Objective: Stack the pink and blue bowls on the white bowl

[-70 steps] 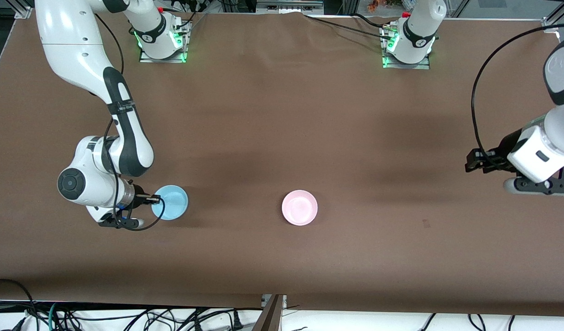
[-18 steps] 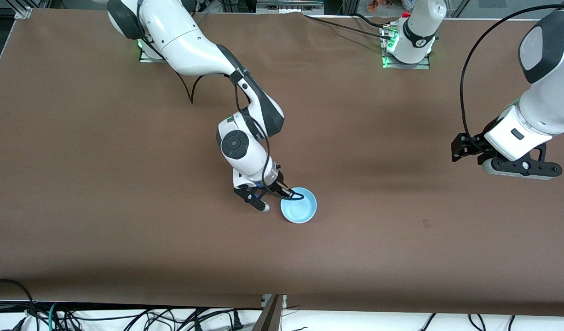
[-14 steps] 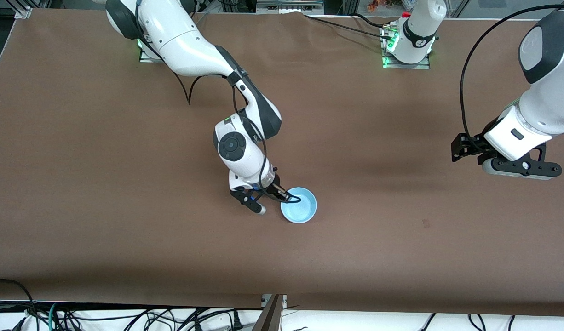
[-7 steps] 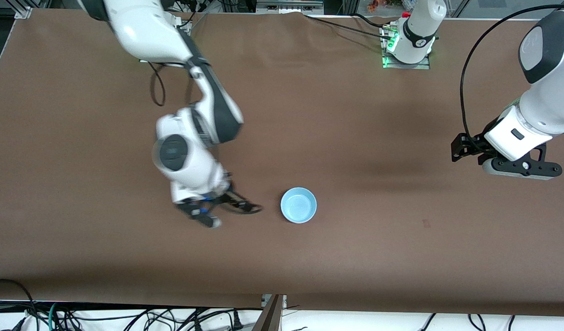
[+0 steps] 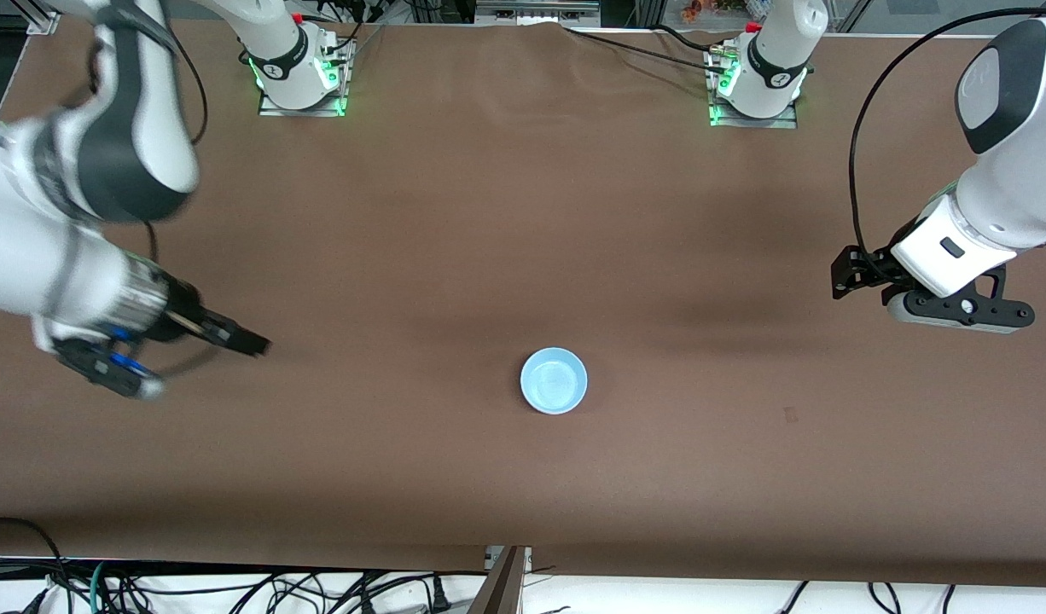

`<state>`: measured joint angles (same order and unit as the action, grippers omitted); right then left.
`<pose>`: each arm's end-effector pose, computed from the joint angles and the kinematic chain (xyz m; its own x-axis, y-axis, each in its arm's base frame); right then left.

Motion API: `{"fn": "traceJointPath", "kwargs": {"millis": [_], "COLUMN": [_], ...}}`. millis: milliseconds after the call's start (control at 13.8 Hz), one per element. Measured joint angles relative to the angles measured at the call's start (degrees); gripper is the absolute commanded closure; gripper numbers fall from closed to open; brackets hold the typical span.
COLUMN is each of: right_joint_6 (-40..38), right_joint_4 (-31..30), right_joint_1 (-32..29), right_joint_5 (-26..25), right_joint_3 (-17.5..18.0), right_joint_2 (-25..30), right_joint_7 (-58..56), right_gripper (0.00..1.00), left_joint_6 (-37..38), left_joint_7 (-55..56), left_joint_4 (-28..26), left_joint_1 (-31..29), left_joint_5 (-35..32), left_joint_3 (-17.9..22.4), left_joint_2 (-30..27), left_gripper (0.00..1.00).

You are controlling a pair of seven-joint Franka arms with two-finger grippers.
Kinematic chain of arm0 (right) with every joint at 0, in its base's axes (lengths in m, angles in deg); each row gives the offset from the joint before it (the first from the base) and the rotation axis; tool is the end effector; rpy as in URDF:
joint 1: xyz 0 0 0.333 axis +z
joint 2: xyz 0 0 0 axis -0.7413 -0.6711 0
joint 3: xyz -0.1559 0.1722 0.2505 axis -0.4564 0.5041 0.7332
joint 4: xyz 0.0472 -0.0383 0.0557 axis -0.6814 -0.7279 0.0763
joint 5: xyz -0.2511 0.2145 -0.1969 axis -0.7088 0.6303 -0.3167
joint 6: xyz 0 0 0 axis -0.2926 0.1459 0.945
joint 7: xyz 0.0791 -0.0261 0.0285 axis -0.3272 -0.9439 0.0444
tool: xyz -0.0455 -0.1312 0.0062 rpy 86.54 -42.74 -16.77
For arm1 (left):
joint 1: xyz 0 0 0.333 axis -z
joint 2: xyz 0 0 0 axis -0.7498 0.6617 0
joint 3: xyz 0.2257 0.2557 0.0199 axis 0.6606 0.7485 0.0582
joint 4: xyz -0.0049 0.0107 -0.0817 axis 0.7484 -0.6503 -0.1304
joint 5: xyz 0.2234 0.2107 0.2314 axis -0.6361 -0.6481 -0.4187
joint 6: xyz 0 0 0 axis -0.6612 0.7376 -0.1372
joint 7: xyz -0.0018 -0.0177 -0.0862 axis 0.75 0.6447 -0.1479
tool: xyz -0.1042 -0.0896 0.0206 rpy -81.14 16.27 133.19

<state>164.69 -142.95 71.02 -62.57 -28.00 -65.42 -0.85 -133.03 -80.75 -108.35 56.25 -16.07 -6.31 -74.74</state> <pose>0.6646 0.1011 0.5073 0.9239 -0.3725 -0.0880 -0.3818 -0.9129 -0.1444 0.6205 -0.0736 0.5375 0.9951 -0.0976 0.0134 -0.0977 -0.9952 0.0110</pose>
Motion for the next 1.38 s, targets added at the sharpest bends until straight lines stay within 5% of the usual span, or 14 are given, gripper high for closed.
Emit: {"fn": "traceJointPath", "kwargs": {"millis": [362,508,725,943,1232,1378], "right_joint_6": [-2.9,-3.1,-3.1,-3.6,-4.8,-5.2], "right_joint_4": [-9.7,-10.1,-10.1,-10.1,-10.7,-12.3], "right_joint_1": [0.2,0.6,1.0,0.6,-10.7,-14.6], "right_joint_5": [-7.4,-9.7,-11.9,-13.2,-15.1,-15.2], "right_joint_3": [-2.4,-2.3,-2.2,-1.5,11.3,14.7], "right_joint_2": [12.2,13.2,13.3,13.4,16.0,18.4], "right_joint_7": [-6.4,-8.9,-12.9,-13.9,-13.9,-14.0], "right_gripper": [0.0,0.0,0.0,0.0,0.0,0.0], "left_joint_6": [0.0,0.0,0.0,-0.1,-0.7,-0.6], "left_joint_7": [0.1,0.7,2.6,3.2,3.3,3.3], "left_joint_4": [0.0,0.0,0.0,0.0,1.6,2.9], "left_joint_1": [0.0,0.0,0.1,0.1,0.1,0.1], "left_joint_5": [0.0,0.0,0.0,0.0,0.0,0.0], "left_joint_3": [-0.1,-0.3,-0.5,-0.5,-0.5,-0.5], "left_joint_2": [0.1,0.1,0.1,0.4,0.6,1.1], "left_gripper": [0.25,0.22,0.0,0.0,0.0,0.0]}}
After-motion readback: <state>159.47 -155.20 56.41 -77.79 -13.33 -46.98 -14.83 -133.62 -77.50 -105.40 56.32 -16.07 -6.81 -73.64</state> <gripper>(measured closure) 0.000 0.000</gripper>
